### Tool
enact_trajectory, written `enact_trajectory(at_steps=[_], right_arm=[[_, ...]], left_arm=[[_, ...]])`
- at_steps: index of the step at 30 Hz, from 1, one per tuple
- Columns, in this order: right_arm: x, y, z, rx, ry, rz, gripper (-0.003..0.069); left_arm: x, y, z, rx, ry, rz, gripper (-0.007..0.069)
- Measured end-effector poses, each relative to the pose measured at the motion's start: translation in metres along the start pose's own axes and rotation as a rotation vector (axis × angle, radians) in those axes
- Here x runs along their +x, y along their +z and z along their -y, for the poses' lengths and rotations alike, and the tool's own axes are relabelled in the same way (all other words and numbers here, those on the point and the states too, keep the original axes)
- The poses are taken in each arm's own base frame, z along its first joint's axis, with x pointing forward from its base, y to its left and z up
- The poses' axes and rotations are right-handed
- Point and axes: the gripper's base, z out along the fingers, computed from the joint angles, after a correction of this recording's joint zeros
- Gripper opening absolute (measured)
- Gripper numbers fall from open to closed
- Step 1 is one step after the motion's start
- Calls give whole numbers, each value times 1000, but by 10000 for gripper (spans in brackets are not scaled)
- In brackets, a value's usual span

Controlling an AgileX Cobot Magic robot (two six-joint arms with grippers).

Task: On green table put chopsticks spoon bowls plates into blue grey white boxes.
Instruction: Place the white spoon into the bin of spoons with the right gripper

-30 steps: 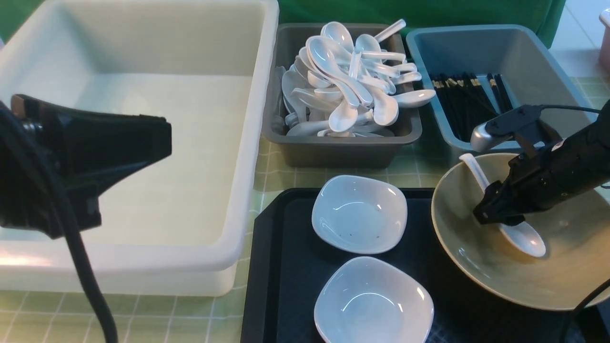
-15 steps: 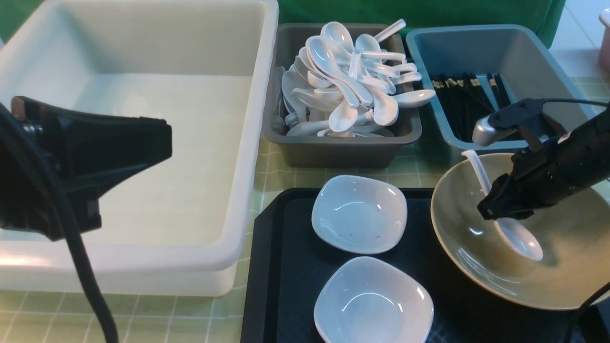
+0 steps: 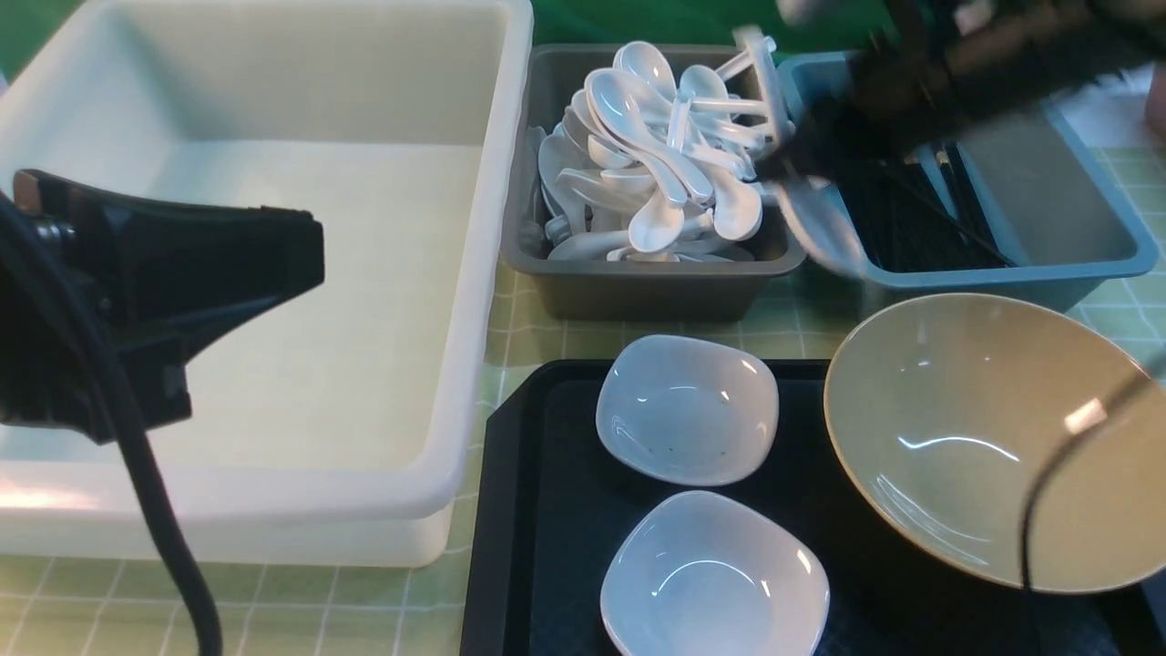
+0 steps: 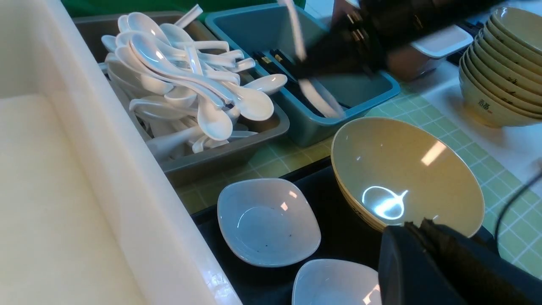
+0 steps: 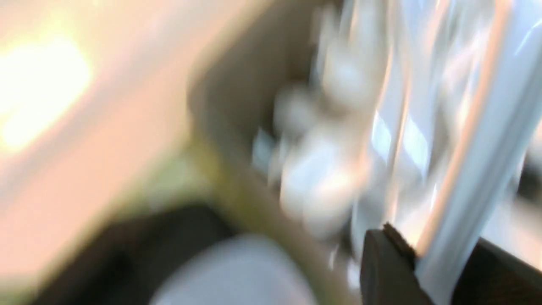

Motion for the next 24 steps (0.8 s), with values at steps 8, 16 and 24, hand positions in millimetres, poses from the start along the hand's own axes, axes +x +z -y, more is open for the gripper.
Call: enact_trajectory(at_steps=[8, 16, 24], right_arm=[[-50, 75, 38, -32, 88, 183, 189], [-36, 124, 58, -41, 149, 157, 282], [-51, 86, 42, -107, 19, 95, 482]], left_arm=[[0, 0, 0, 0, 0, 1, -2], [1, 0, 0, 5, 0, -11, -2], [2, 0, 1, 6, 2, -22, -2]])
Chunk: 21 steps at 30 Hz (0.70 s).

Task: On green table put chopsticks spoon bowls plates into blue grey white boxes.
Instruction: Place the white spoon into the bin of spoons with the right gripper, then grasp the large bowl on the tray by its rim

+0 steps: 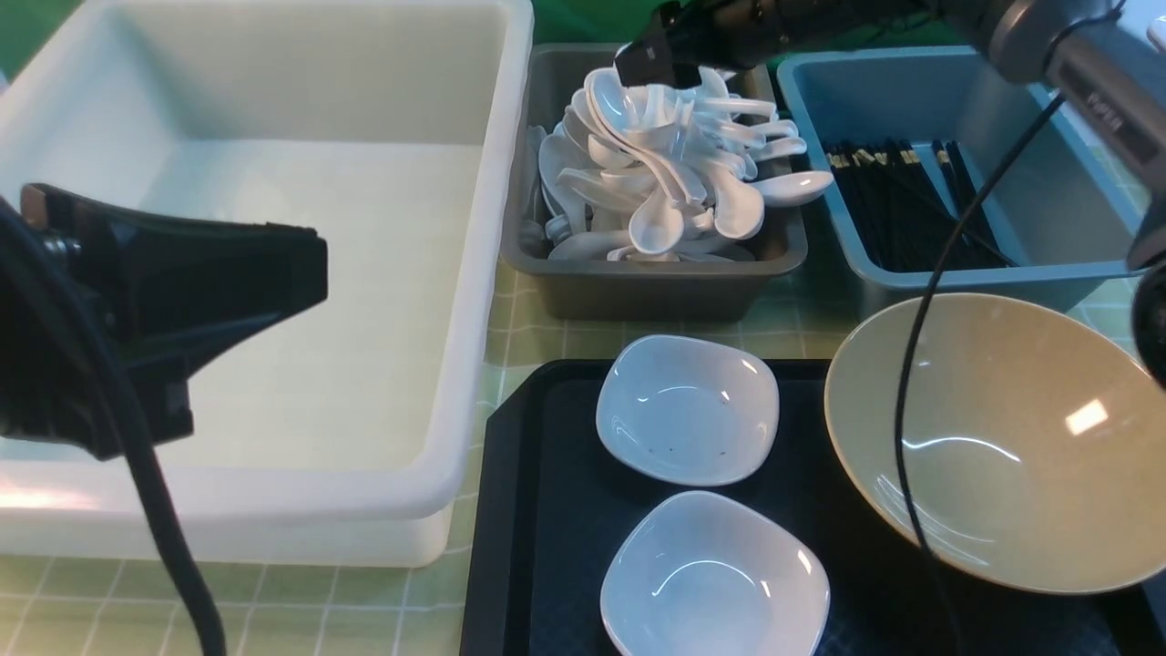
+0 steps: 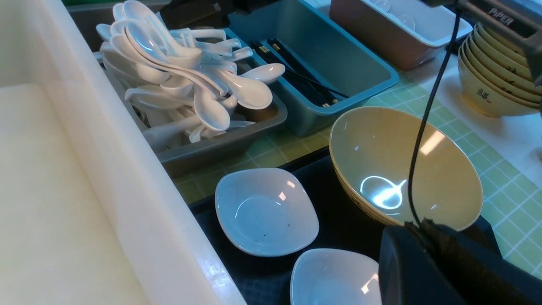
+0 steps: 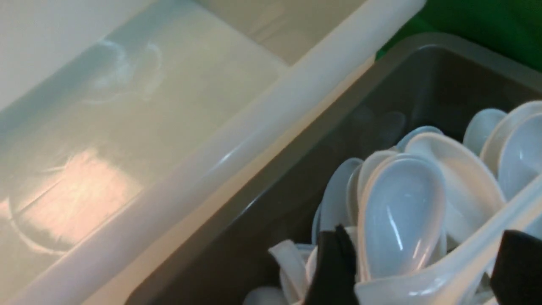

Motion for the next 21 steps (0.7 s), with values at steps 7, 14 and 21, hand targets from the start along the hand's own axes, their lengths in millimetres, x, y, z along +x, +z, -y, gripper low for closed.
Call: enact_trajectory(at_steps=[7, 14, 21], right_arm=[[-37, -143, -58, 30, -151, 36, 496], [5, -258, -126, 140, -205, -139, 405], [101, -324, -185, 204, -152, -84, 100]], left_arm=[[3, 0, 1, 11, 2, -33, -2], [18, 14, -4, 16, -65, -58, -2], [37, 79, -19, 89, -208, -235, 0]])
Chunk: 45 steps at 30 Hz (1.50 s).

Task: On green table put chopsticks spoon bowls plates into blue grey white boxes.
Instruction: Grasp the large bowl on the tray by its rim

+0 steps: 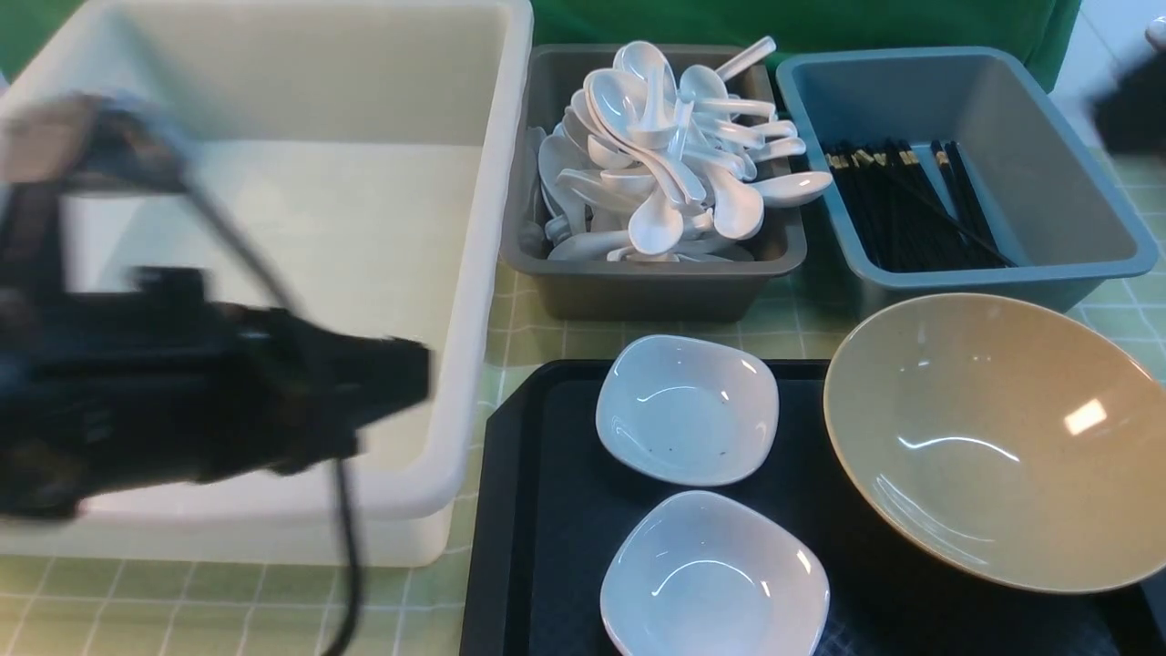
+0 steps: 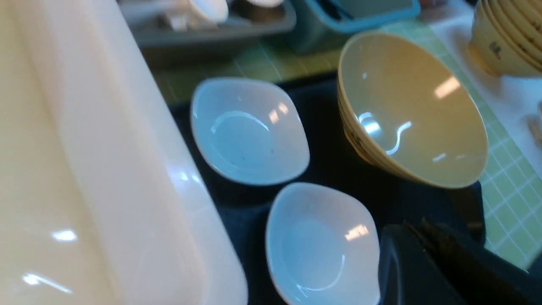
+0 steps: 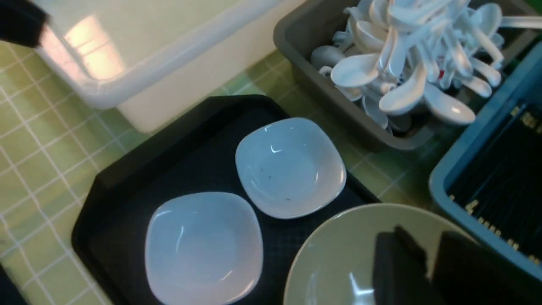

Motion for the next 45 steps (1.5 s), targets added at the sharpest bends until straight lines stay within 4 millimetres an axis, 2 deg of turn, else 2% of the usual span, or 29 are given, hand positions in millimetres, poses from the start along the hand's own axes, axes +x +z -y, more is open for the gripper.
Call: enact_trajectory(at_steps=[1, 2, 3, 4, 7, 8, 9, 12, 14, 17, 20, 21, 24, 28, 29, 31, 34, 35, 37, 39, 41, 44, 45], right_arm=[[2, -1, -1, 8, 3, 14, 92], [30, -9, -13, 29, 17, 40, 47], [45, -11, -19, 36, 28, 50, 36], [50, -12, -22, 36, 33, 51, 33], [81, -15, -34, 40, 57, 56, 24], [92, -17, -38, 46, 66, 70, 24], [98, -19, -41, 54, 76, 91, 24], [106, -29, -47, 84, 79, 163, 24], [108, -38, -51, 104, 69, 217, 24], [109, -42, -53, 112, 64, 240, 24], [109, -41, -53, 107, 66, 228, 25], [110, -40, -53, 105, 66, 224, 25], [109, -38, -52, 97, 70, 203, 26], [110, -38, -51, 99, 69, 201, 26], [110, -38, -51, 100, 68, 201, 26], [110, -38, -51, 101, 66, 200, 26], [110, -38, -51, 102, 66, 201, 28], [109, -38, -51, 103, 65, 202, 29], [109, -38, -51, 107, 47, 203, 32], [109, -38, -51, 109, 31, 203, 34], [105, -42, -51, 107, 7, 199, 36], [85, -51, -49, 98, -31, 195, 38], [83, -52, -49, 98, -34, 197, 38]], left_arm=[[-2, -1, 1, 6, -2, 7, 0], [-9, 19, 2, 47, -11, -63, 3], [-16, 30, 5, 72, -10, -100, 6], [-20, 34, 7, 84, -7, -112, 7], [-36, 66, 14, 139, -2, -198, 55], [-46, 89, 20, 165, -10, -252, 96], [-51, 105, 23, 178, -15, -283, 127], [-58, 149, 31, 196, -21, -370, 221], [-65, 188, 39, 220, -13, -427, 325], [-65, 229, 40, 234, -29, -491, 391], [-60, 269, 31, 212, -96, -560, 420], [-62, 269, 31, 210, -92, -556, 421], [-57, 296, 22, 182, -113, -579, 434], [-54, 311, 16, 169, -126, -569, 428], [-52, 314, 14, 165, -131, -574, 407], [-50, 316, 13, 165, -129, -578, 328], [-52, 315, 14, 172, -123, -574, 116], [-52, 315, 15, 175, -123, -575, 74], [-53, 313, 16, 181, -122, -574, 29], [-54, 311, 17, 190, -116, -580, 17], [-59, 300, 23, 207, -88, -591, 15], [-82, 263, 28, 217, -11, -579, 17], [-84, 260, 28, 216, -10, -572, 17]])
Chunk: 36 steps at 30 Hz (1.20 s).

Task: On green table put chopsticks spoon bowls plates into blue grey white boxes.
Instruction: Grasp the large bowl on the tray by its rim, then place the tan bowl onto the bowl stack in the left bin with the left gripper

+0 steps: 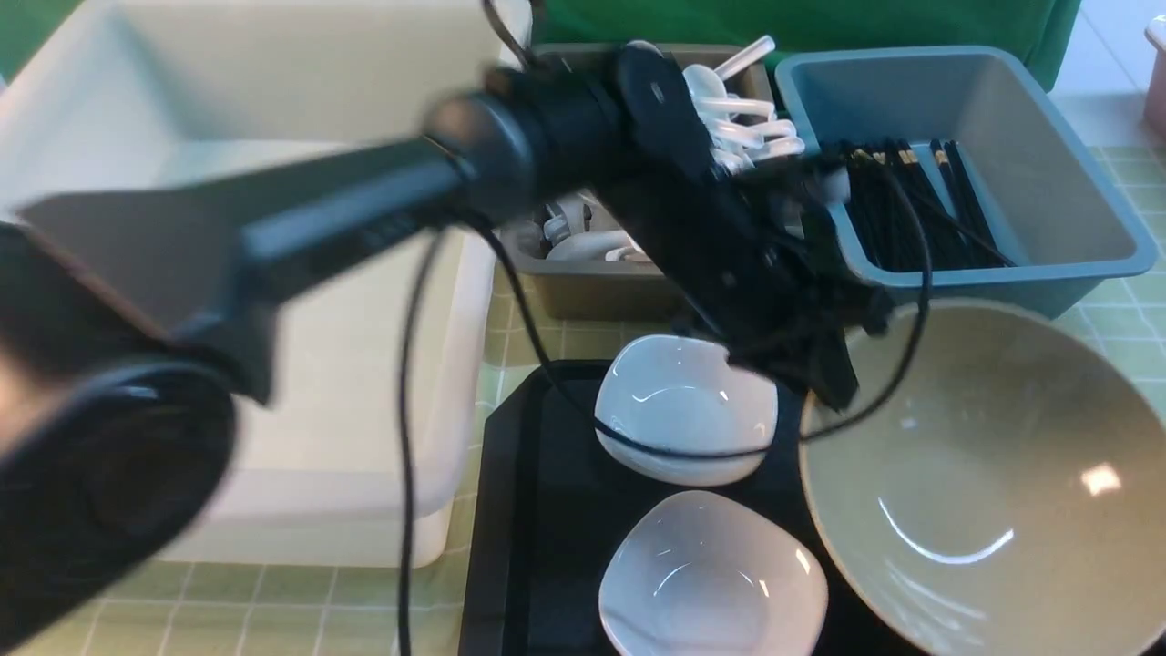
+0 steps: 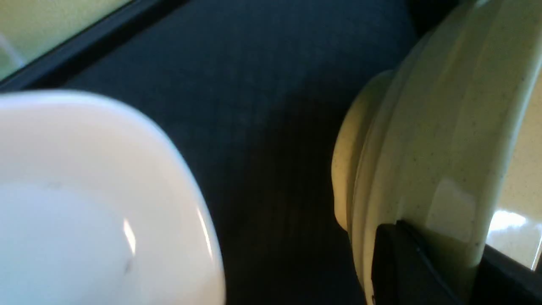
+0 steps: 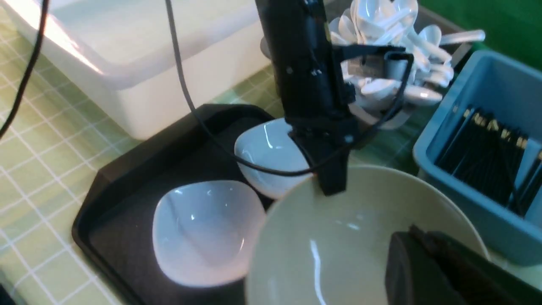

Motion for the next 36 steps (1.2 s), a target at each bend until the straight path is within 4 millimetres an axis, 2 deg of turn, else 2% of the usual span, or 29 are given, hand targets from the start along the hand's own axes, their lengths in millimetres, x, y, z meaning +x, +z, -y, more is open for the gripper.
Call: enact_trajectory(at_steps=[2, 3, 4, 5, 6, 7, 8, 9, 10, 11, 12, 13, 15, 17, 21, 22, 27, 36], right_arm=[[-22, 0, 5, -19, -46, 15, 41], [-31, 1, 7, -25, -55, 23, 41], [-32, 0, 7, -25, -57, 30, 42], [-46, 5, 10, -51, -74, 34, 44], [-46, 7, 10, -57, -75, 29, 44], [-55, 15, 12, -100, -89, 27, 44], [-57, 18, 12, -115, -92, 24, 46], [-63, 30, 13, -180, -93, 17, 47], [-64, 34, 13, -196, -93, 13, 47], [-67, 52, 16, -255, -85, -10, 48], [-68, 62, 18, -281, -76, -23, 50], [-68, 71, 20, -302, -68, -36, 52], [-69, 84, 22, -334, -62, -48, 55], [-71, 100, 24, -383, -65, -45, 57], [-78, 125, 16, -480, -97, -39, 62], [-79, 129, 13, -497, -108, -42, 63], [-82, 146, -1, -568, -137, -56, 68], [-83, 146, -2, -577, -142, -57, 76]], left_arm=[[2, -57, 5, 8, 7, 51, 17], [4, -75, 5, 7, 9, 69, 17], [4, -80, 5, 5, 9, 76, 17], [9, -121, 2, -14, 8, 144, 17], [9, -126, 2, -17, 8, 154, 17], [15, -155, -5, -42, -5, 210, 17], [18, -167, -4, -52, -5, 235, 17], [26, -192, -9, -79, -26, 290, 17], [33, -208, -12, -98, -41, 330, 17], [49, -235, -22, -138, -89, 390, 17], [61, -250, -22, -161, -110, 426, 17], [78, -264, -32, -192, -165, 454, 17], [108, -279, -44, -230, -253, 484, 17], [144, -292, -69, -268, -406, 517, 17], [202, -292, -127, -262, -704, 559, 17], [208, -291, -134, -264, -732, 568, 17], [224, -289, -151, -311, -816, 558, 17], [221, -269, -182, -439, -902, 448, 17]])
